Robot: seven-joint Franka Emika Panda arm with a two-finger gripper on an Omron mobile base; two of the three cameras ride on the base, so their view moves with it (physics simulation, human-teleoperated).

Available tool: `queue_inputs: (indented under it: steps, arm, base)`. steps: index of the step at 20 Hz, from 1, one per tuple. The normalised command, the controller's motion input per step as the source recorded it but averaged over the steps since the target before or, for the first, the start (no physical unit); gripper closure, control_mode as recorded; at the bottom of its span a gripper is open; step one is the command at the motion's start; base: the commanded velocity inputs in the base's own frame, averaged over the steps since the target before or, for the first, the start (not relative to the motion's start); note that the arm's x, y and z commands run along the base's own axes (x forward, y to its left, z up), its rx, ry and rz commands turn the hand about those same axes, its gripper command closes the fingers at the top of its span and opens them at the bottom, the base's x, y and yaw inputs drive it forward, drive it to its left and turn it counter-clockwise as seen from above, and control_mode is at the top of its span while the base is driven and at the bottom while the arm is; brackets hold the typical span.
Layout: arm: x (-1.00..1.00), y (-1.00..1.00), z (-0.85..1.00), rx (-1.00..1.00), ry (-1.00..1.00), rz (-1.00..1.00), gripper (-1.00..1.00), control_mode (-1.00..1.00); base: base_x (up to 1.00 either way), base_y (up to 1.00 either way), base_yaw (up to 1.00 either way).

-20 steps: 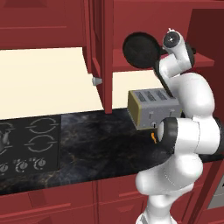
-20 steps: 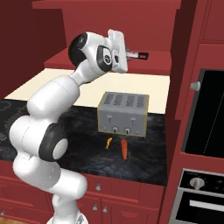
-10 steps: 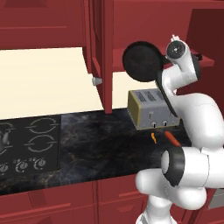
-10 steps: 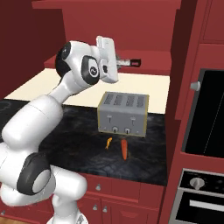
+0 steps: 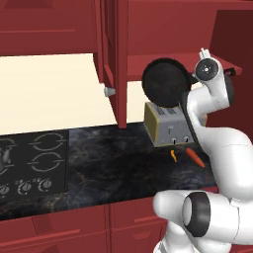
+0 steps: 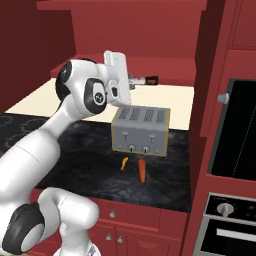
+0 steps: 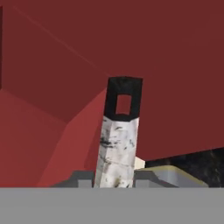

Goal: Pick the pan from the cabinet and place it on the stove. Then turn on the stove burner for the pan.

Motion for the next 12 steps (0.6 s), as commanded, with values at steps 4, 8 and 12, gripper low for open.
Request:
queue_inputs:
  steps: [4,8,12]
  arm:
    - [-0.24,0.01,-0.07,0.0,0.0,0.0,1.0,-1.0]
    - [-0.2,0.2,-0.01,0.0,0.01,0.0,1.0,-1.0]
    - [-0.29,0.13,-0.1,0.0,0.0,0.0,1.0,-1.0]
  base:
    - [0.0,0.0,0.0]
    - [0.0,0.0,0.0]
    - [0.0,0.0,0.0]
